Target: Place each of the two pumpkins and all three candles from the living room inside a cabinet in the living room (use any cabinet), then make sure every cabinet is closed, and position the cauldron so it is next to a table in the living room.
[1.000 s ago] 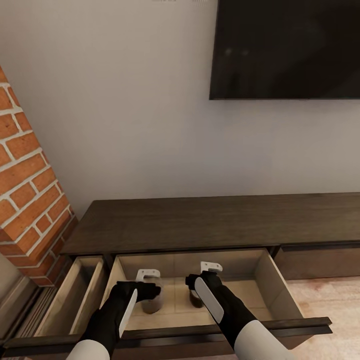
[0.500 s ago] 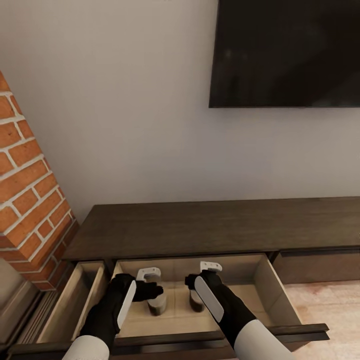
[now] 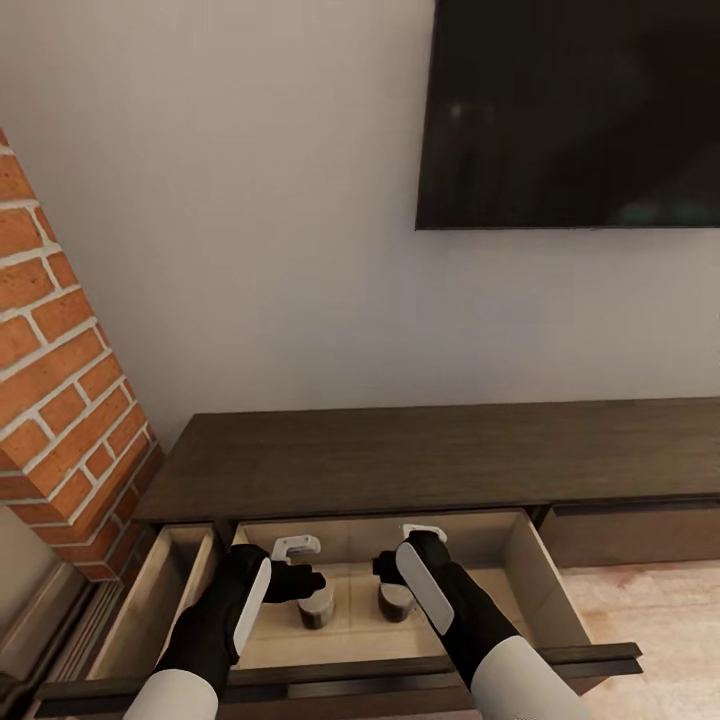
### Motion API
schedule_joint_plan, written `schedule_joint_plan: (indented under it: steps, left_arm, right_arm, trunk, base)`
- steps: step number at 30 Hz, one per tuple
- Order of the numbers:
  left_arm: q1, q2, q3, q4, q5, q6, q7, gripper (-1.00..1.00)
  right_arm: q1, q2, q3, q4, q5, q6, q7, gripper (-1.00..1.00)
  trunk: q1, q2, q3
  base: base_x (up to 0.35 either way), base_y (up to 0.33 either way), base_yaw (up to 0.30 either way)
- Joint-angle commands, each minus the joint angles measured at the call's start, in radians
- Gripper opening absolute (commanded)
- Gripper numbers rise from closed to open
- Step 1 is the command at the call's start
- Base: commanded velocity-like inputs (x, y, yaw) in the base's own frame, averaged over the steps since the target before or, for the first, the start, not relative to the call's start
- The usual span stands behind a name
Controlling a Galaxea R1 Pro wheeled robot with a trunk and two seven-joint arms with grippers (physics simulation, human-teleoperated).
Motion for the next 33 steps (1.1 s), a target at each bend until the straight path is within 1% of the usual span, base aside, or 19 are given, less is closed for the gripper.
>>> schedule_joint_plan:
  steps: [1,3,8,11,13,15,18,21,33]
  left_arm:
    - [0.000,0.000,0.000,0.000,0.000,0.000,0.000,1.00]
    - [0.000,0.000,0.000,0.000,-0.001,0.000,0.000,1.00]
    - [0.000,0.000,0.000,0.000,-0.003,0.000,0.009,1.00]
    - [0.000,0.000,0.000,0.000,-0.001,-0.001,0.060,1.00]
    - [0.000,0.000,0.001,0.000,0.000,-0.001,0.085,1.00]
    - [0.000,0.000,0.001,0.000,0.001,-0.001,0.097,1.00]
    - [0.000,0.000,0.001,0.000,0.001,-0.001,0.103,1.00]
    - [0.000,0.000,0.000,0.000,0.001,0.000,0.105,1.00]
    - [0.000,0.000,0.000,0.000,0.001,0.000,0.107,1.00]
  right_arm:
    - [0.000,0.000,-0.003,0.000,0.000,0.002,0.000,1.00]
    - [0.000,0.000,-0.010,0.000,0.000,0.004,0.002,1.00]
    - [0.000,0.000,-0.014,0.005,0.007,0.004,0.003,1.00]
    - [0.000,0.000,-0.014,0.005,0.013,0.004,-0.006,1.00]
    - [0.000,0.000,-0.014,0.003,0.014,0.004,-0.010,1.00]
    - [0.000,0.000,-0.015,0.001,0.015,0.005,-0.018,1.00]
    - [0.000,0.000,-0.015,0.000,0.013,0.010,-0.044,1.00]
    - [-0.001,0.000,-0.016,0.000,0.005,0.036,-0.069,1.00]
    - [0.000,0.000,-0.015,0.000,0.004,0.044,-0.074,1.00]
  trunk:
    - [-0.004,0.007,0.003]
    - [-0.012,0.021,0.009]
    - [-0.031,0.056,0.025]
    - [-0.042,0.077,0.035]
    - [-0.050,0.091,0.041]
    - [-0.058,0.105,0.047]
    - [-0.069,0.126,0.056]
    - [-0.081,0.147,0.066]
    - [-0.127,0.231,0.103]
  base:
    - [-0.001,0.000,0.000]
    - [0.000,0.000,0.000]
    - [0.000,0.000,0.000]
    - [0.000,0.000,0.000]
    - [0.000,0.000,0.000]
    - [0.000,0.000,0.000]
    - [0.000,0.000,0.000]
    - [0.000,0.000,0.000]
    - [0.000,0.000,0.000]
